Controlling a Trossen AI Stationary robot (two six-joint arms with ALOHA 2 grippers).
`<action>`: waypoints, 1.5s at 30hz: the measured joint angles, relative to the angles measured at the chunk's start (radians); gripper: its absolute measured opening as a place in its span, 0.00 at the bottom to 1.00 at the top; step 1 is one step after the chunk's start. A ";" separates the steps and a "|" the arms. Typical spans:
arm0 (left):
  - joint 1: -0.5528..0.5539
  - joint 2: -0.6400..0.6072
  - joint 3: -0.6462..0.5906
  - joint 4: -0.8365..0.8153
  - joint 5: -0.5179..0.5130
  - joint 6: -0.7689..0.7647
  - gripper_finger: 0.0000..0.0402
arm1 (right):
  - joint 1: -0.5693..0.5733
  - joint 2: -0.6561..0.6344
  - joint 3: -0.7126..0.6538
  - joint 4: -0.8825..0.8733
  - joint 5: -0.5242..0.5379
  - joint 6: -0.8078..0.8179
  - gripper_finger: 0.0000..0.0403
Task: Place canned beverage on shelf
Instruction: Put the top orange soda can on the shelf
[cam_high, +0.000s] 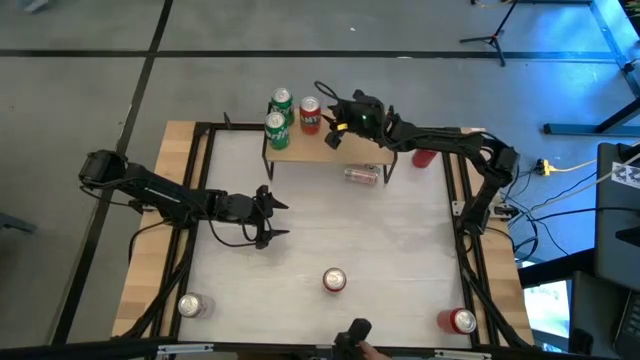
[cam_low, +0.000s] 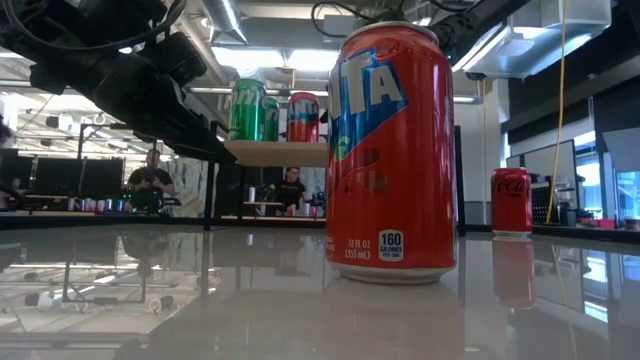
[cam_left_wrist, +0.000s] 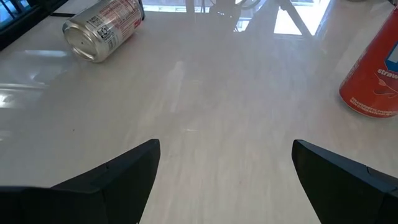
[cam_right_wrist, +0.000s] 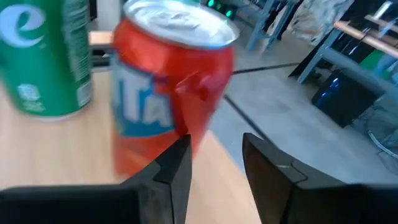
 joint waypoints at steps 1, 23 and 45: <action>0.000 0.000 0.000 0.000 0.000 0.000 0.88 | 0.000 0.000 0.000 0.009 0.000 0.000 0.34; 0.000 0.000 0.000 0.002 0.000 -0.007 0.88 | 0.049 0.031 0.000 -0.008 -0.037 -0.023 0.34; 0.000 0.000 0.000 0.002 0.000 -0.007 0.88 | -0.008 0.042 0.000 0.115 -0.013 -0.081 0.34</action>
